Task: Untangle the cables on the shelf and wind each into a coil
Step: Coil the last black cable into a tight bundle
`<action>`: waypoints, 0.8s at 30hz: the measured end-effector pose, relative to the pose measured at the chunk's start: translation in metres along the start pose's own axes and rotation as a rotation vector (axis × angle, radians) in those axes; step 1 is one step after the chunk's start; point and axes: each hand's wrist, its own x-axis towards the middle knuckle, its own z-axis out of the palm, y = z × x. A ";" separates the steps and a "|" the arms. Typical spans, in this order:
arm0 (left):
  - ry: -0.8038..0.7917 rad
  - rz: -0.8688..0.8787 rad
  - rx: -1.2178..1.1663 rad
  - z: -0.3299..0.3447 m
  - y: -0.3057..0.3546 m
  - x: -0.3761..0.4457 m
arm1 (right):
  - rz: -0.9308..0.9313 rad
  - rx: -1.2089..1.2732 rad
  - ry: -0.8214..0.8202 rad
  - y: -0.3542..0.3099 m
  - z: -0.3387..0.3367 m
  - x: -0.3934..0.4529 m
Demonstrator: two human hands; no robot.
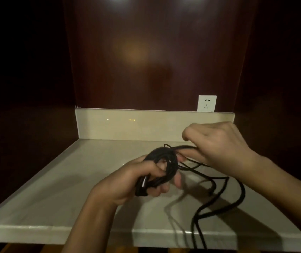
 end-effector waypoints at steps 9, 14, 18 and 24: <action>0.066 0.164 -0.461 0.006 0.002 0.011 | -0.001 0.078 0.249 -0.009 0.035 -0.011; 0.248 0.237 -0.583 0.002 0.011 0.003 | 0.229 0.451 -0.102 -0.022 0.041 -0.025; 0.335 0.269 -0.559 0.010 0.018 0.003 | 0.228 0.492 -0.032 -0.028 0.038 -0.024; 0.477 0.257 -0.450 0.013 0.017 0.002 | 0.203 0.275 0.119 -0.037 0.039 -0.022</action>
